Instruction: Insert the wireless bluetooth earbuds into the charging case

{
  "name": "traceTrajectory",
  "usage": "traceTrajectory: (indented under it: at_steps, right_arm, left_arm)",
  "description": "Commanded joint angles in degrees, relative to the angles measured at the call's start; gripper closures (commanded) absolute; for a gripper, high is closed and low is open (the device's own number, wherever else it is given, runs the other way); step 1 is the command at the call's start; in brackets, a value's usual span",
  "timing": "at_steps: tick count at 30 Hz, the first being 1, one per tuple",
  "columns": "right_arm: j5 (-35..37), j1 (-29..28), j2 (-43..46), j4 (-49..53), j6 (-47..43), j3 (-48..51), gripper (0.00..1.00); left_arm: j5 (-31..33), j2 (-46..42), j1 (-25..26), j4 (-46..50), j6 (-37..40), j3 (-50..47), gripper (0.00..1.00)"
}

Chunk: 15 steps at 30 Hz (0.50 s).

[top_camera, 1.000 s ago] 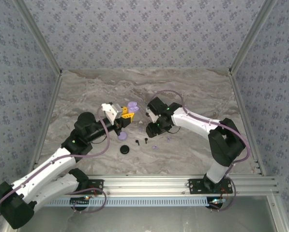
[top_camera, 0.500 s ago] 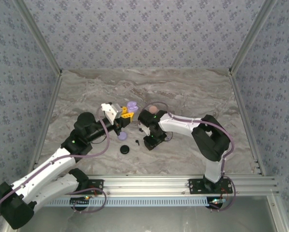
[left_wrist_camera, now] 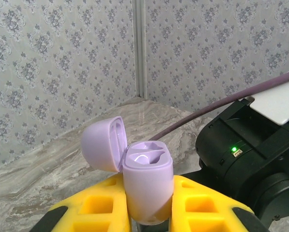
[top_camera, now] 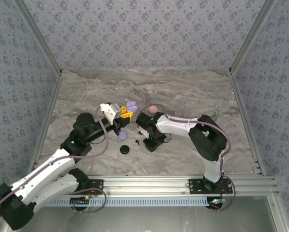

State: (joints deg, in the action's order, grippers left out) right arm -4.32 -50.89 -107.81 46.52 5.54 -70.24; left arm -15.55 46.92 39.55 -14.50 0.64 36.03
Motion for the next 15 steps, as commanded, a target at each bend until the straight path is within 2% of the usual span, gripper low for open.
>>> traceTrajectory:
  at_steps: [1,9,15]
  right_arm:
    - [1.0,-0.6,-1.7,3.0,-0.6,0.1,0.68]
    - [-0.1,2.0,3.5,-0.9,0.7,3.7,0.77]
    - [-1.8,7.2,15.8,-6.1,1.4,5.1,0.78]
  left_arm:
    - [0.7,-0.3,0.3,-0.6,0.7,0.1,1.0]
    - [0.8,0.2,0.3,-1.0,0.5,0.1,1.0]
    - [-0.6,2.1,0.3,-4.0,-1.0,-0.1,1.0]
